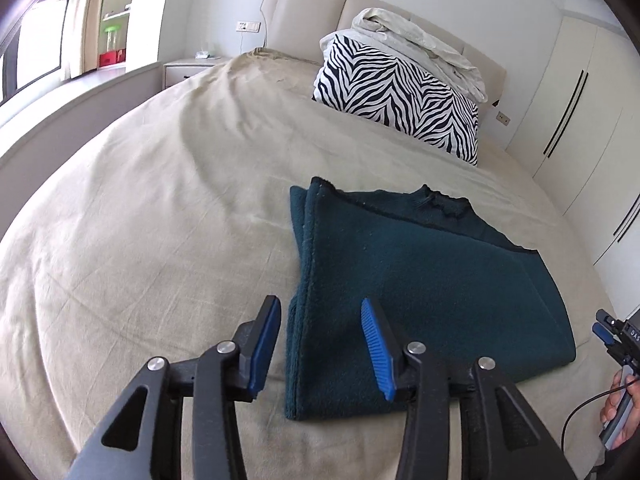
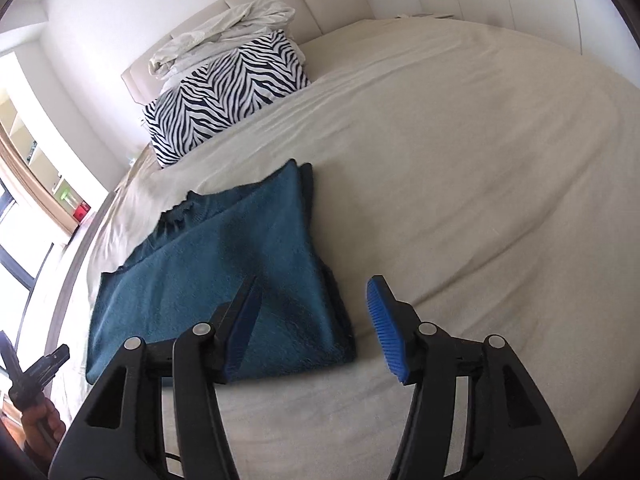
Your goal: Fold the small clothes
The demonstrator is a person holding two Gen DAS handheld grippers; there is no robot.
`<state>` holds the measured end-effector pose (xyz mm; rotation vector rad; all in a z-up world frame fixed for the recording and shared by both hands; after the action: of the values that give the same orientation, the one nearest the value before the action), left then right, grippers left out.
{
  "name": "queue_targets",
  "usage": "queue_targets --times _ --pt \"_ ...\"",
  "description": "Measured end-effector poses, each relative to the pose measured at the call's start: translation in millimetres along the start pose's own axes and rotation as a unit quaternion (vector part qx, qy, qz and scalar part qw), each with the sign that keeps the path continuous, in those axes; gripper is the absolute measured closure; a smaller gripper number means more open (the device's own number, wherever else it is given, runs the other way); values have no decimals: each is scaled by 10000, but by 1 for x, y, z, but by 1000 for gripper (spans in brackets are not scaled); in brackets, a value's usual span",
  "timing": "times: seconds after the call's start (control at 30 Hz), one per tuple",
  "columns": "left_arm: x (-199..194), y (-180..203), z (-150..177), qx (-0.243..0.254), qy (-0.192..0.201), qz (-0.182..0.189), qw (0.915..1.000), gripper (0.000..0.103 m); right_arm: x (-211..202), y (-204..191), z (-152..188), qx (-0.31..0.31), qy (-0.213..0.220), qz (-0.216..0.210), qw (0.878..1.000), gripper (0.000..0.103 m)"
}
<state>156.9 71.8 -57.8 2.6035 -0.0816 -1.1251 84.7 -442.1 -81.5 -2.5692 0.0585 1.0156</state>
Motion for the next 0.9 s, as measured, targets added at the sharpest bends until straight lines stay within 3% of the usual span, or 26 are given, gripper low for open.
queue_targets --times 0.1,0.2,0.3,0.37,0.47,0.5,0.6,0.7,0.77,0.9 --pt "32 34 -16 407 -58 -68 9991 55 22 -56 -18 -164 -116 -751 9970 49" --pt "71 55 -22 762 -220 -377 9961 55 62 -116 -33 -171 -411 -1530 9872 49" --pt "103 58 -26 1056 -268 -819 9907 51 107 -172 -35 -163 -760 -2061 9754 49" --pt "129 49 -20 1074 -579 -1051 9870 49 135 -200 -31 -31 -972 -2296 9684 49" --pt "139 44 -15 1119 -502 -1049 9869 45 183 -222 -20 290 -1380 -2582 9558 49" --pt "138 45 -14 1166 -480 -1064 9863 45 198 -218 -17 413 -1479 -2471 9568 51" --pt "139 45 -11 1275 -420 -1062 9852 44 221 -197 -19 794 -1362 -2504 9552 72" --pt "140 45 -9 1288 -363 -1037 9856 44 218 -160 -38 1225 -980 -2587 9531 72" --pt "140 45 -9 1299 -335 -1036 9855 44 213 -119 -48 1399 -691 -2087 9654 72" --pt "139 45 -8 1281 -306 -1012 9861 44 190 -48 -60 2191 -250 -1577 9626 70"
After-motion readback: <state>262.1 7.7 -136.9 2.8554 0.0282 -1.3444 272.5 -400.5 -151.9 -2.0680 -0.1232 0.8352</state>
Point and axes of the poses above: each gripper's, at about its wrist camera, not at the fingertips, and x roughly the way its jaws point, y to its right, z to its underside, the point moved 8 cm from there along x, roughly the way its jaws point, and after that the axes turned 7 degrees about -x, right-handed, at the moved point
